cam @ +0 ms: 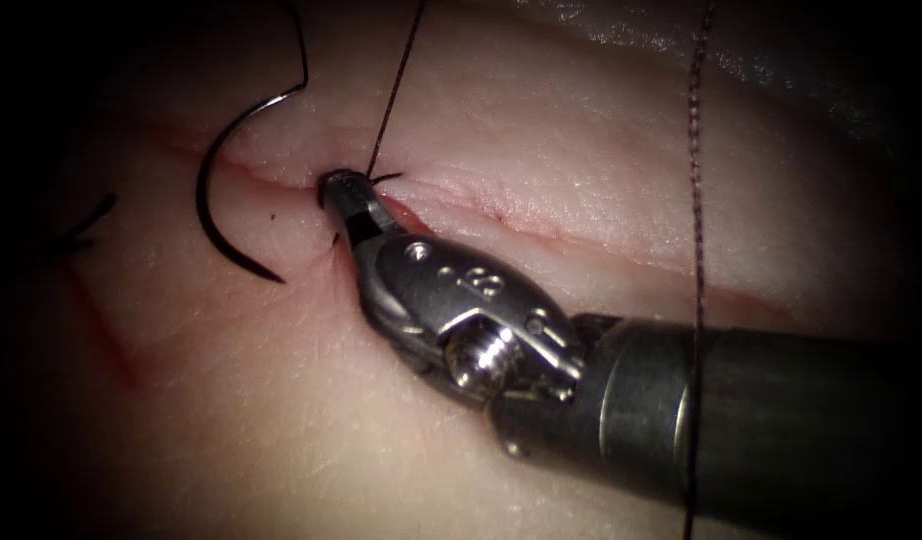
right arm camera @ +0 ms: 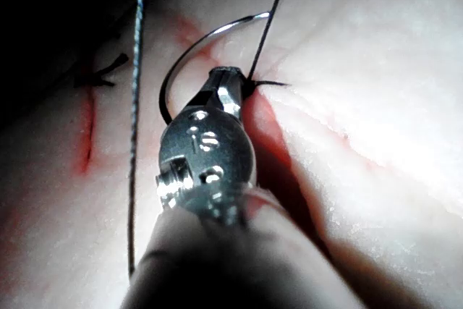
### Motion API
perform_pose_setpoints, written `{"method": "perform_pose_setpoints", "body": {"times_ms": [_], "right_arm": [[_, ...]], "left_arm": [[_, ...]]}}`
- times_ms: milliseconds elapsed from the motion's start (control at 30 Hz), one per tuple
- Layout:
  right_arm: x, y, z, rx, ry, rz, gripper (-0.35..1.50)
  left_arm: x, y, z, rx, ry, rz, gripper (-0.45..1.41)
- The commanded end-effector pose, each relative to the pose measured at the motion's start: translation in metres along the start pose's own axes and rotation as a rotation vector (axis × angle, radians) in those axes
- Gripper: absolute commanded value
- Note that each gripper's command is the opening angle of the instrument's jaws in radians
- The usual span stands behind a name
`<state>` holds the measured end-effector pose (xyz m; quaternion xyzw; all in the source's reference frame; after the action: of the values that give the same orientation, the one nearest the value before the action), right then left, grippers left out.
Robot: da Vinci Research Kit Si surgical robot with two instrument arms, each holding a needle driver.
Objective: Wound Closure
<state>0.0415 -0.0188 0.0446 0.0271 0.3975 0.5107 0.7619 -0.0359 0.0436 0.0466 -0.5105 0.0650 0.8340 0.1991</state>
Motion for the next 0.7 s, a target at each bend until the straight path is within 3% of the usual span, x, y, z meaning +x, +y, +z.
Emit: {"method": "perform_pose_setpoints", "body": {"times_ms": [33,300,600,700], "right_arm": [[-0.0003,-0.0008,0.0002,-0.014,0.003,-0.019,-0.35],[-0.0013,-0.0012,-0.0010,-0.079,0.063,-0.251,-0.35],[-0.0050,-0.0037,0.0006,-0.212,0.098,-0.432,-0.35],[-0.0052,-0.0049,0.0012,-0.249,0.090,-0.470,-0.35]], "left_arm": [[0.0001,-0.0003,0.0010,0.003,0.002,0.007,-0.45],[0.0007,-0.0012,0.0012,0.004,-0.002,0.020,-0.45],[0.0011,-0.0019,0.0013,0.003,-0.005,0.032,-0.45],[0.0011,-0.0019,0.0014,0.004,-0.006,0.037,-0.45]]}}
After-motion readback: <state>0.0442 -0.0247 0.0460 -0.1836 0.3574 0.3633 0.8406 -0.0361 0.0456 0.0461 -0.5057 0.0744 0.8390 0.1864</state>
